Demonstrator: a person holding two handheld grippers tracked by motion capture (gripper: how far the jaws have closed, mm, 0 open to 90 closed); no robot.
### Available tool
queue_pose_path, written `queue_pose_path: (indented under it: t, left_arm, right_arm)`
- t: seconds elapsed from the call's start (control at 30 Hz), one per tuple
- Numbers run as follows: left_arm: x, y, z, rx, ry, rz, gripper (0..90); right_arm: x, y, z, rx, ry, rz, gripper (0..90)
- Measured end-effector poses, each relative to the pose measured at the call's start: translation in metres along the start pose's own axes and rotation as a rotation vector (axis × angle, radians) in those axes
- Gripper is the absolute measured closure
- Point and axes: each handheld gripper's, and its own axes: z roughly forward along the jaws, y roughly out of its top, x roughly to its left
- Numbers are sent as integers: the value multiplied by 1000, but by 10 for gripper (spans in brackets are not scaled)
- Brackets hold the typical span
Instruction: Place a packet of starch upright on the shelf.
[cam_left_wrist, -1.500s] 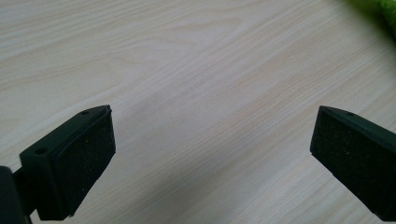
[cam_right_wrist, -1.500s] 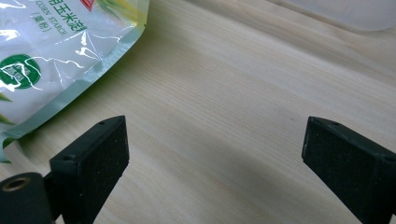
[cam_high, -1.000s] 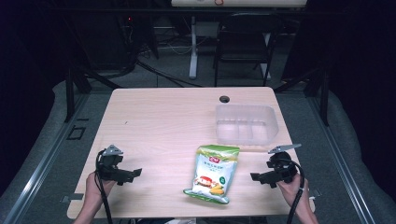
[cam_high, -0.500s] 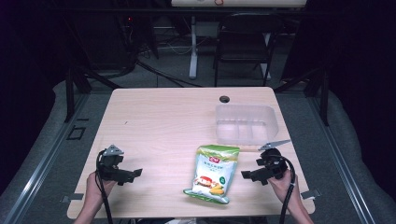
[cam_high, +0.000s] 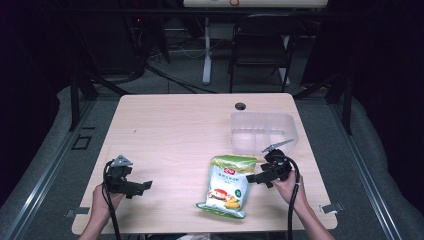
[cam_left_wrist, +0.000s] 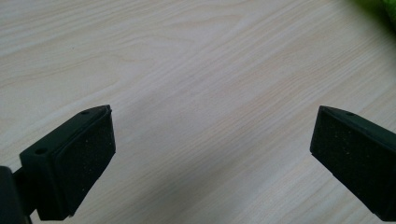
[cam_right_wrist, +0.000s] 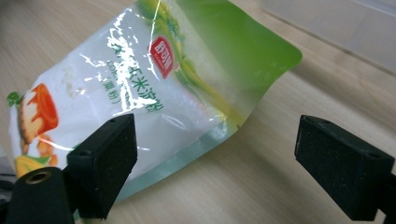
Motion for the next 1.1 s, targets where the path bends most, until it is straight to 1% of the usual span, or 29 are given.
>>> queue_pose_path:
  t: [0.07, 0.1, 0.17, 0.23, 0.3, 0.33, 0.37, 0.4, 0.43, 0.47, 0.53, 0.57, 0.6, 0.63, 0.67, 0.73, 0.77, 0.83, 0.87, 0.9, 0.97, 1.03, 1.1]
  left_arm:
    - [0, 0, 0, 1, 0, 2, 2]
    - [0, 0, 0, 2, 3, -2, 2]
    - [0, 0, 0, 3, 2, -2, 2]
    - [0, 0, 0, 4, 3, 2, 2]
    - [0, 0, 0, 9, 0, 0, 2]
    - [0, 0, 0, 9, 0, 0, 2]
    - [0, 0, 0, 13, 0, 2, 2]
    - [0, 0, 0, 13, 0, 2, 2]
    - [0, 0, 0, 13, 1, 2, 2]
    - [0, 0, 0, 14, 3, 2, 2]
    - [1, 0, 0, 16, 3, 4, 2]
    - [1, 0, 0, 18, 3, 4, 2]
    - [1, 0, 0, 18, 4, 4, 2]
    - [1, 0, 0, 18, 3, 4, 2]
    - [1, 0, 0, 18, 3, 4, 3]
    - [0, 0, 0, 18, 2, 3, 2]
    - [0, 0, 0, 17, 3, 3, 3]
    - [0, 0, 0, 18, 4, 2, 2]
    - [0, 0, 0, 18, 4, 2, 2]
    - [1, 0, 0, 17, 5, 1, 2]
    - [1, 0, -1, 16, 5, 2, 2]
    - [1, 0, -1, 17, 5, 2, 2]
    - [1, 0, -1, 16, 5, 1, 3]
  right_arm:
    - [-2, 2, 3, 5, 6, 1, 131]
    - [-4, 6, 8, 13, 2, 14, 138]
    - [-6, 8, 10, 10, 4, 20, 143]
    - [-11, 12, 15, 12, 20, 28, 158]
    - [-14, 15, 19, 9, 37, 44, 194]
    - [-14, 15, 19, 9, 37, 44, 194]
    - [-17, 17, 22, 6, 55, 53, 271]
    - [-18, 18, 23, 2, 62, 62, 313]
    - [-20, 19, 24, 7, 76, 62, 336]
    - [-21, 19, 26, 0, 96, 74, 377]
    - [-21, 20, 28, -9, 118, 84, 467]
    - [-21, 20, 28, -13, 128, 83, 565]
    - [-20, 20, 27, -2, 137, 79, 595]
    - [-19, 20, 28, -8, 140, 84, 652]
    - [-18, 20, 28, -15, 140, 87, 690]
    - [-16, 20, 27, -9, 136, 73, 766]
    - [-15, 20, 27, -13, 149, 81, 793]
    - [-13, 20, 27, -2, 132, 65, 812]
    - [-11, 19, 27, -26, 133, 82, 821]
    - [-11, 20, 25, -2, 130, 57, 828]
    - [-10, 18, 24, 3, 123, 53, 836]
    - [-8, 15, 23, 8, 113, 64, 843]
    - [-7, 11, 21, 9, 114, 64, 843]
